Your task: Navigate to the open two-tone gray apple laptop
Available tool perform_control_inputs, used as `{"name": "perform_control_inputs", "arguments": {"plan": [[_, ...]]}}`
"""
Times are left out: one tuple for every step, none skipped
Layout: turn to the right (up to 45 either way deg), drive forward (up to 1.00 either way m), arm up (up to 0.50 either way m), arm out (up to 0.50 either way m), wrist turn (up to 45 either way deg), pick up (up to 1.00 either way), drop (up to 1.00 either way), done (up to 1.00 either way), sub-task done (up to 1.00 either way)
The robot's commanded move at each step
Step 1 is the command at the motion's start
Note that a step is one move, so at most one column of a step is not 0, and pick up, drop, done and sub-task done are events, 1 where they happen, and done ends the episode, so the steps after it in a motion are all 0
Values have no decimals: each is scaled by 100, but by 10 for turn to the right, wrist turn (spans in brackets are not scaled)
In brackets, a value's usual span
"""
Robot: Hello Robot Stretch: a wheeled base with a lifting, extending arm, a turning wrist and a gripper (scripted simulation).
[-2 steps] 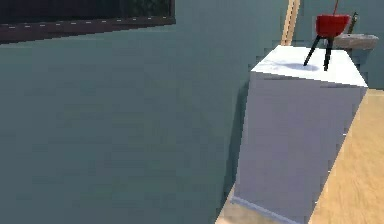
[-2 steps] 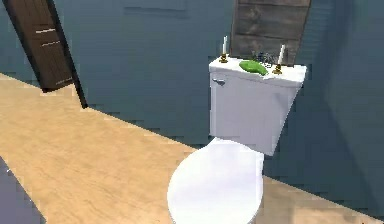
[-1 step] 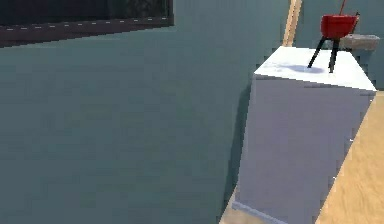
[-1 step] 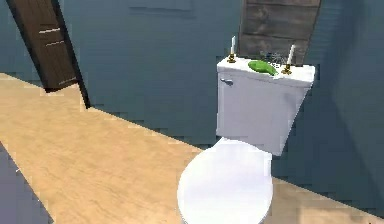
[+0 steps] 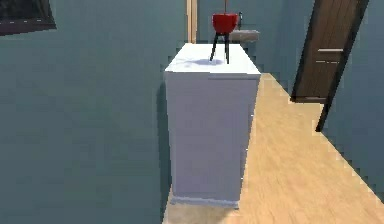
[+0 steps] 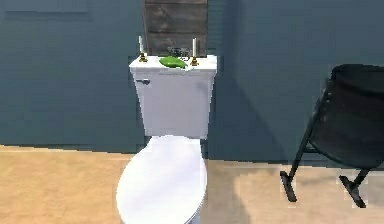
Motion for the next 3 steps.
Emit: {"name": "perform_control_inputs", "arguments": {"plan": [[0,30,0,0,0,0,0,0,0],[420,0,0,0,0,0,0,0,0],[0,95,0,0,0,0,0,0,0]]}}
